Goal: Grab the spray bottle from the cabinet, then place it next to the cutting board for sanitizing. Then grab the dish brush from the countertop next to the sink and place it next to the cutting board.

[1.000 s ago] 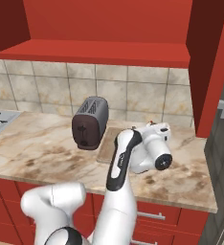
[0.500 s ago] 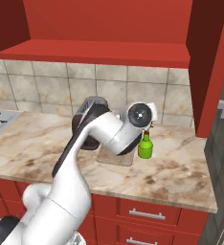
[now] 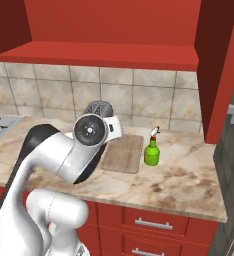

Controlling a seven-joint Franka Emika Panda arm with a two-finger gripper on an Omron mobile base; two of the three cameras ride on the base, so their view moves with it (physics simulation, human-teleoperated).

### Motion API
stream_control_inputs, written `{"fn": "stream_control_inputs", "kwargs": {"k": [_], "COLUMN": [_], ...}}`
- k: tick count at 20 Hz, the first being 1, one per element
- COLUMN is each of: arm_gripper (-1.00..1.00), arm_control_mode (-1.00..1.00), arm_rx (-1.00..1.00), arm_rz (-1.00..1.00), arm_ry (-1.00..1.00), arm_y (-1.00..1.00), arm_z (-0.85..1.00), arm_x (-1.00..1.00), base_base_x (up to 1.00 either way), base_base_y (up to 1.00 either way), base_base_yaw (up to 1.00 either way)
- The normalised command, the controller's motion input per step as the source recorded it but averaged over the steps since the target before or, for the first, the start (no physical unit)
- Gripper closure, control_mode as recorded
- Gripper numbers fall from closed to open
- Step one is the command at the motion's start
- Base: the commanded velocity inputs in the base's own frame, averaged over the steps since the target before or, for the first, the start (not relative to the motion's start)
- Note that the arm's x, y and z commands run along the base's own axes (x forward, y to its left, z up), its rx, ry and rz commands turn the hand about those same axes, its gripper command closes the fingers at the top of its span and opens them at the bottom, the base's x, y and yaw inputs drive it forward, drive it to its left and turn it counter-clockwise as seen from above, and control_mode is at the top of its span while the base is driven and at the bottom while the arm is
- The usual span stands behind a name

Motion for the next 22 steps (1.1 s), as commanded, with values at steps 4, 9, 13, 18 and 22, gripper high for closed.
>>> {"fn": "stream_control_inputs", "kwargs": {"k": [4,9,13,18,22], "arm_gripper": [-1.00,-1.00,-1.00,-1.00,-1.00], "arm_control_mode": [-1.00,-1.00,-1.00,-1.00,-1.00], "arm_rx": [0.04,0.02,0.00,0.00,0.00], "arm_rz": [-0.05,-0.12,-0.08,-0.09,-0.07], "arm_ry": [0.00,0.00,0.00,0.01,0.01], "arm_y": [1.00,1.00,0.45,-0.42,-0.38], "arm_z": [0.44,0.76,1.00,0.43,-0.06], "arm_x": [-0.98,-0.49,0.00,0.11,-0.15], "base_base_x": [0.00,0.00,0.00,0.00,0.00], "base_base_y": [0.00,0.00,0.00,0.00,0.00], "base_base_yaw": [0.00,0.00,0.00,0.00,0.00]}}
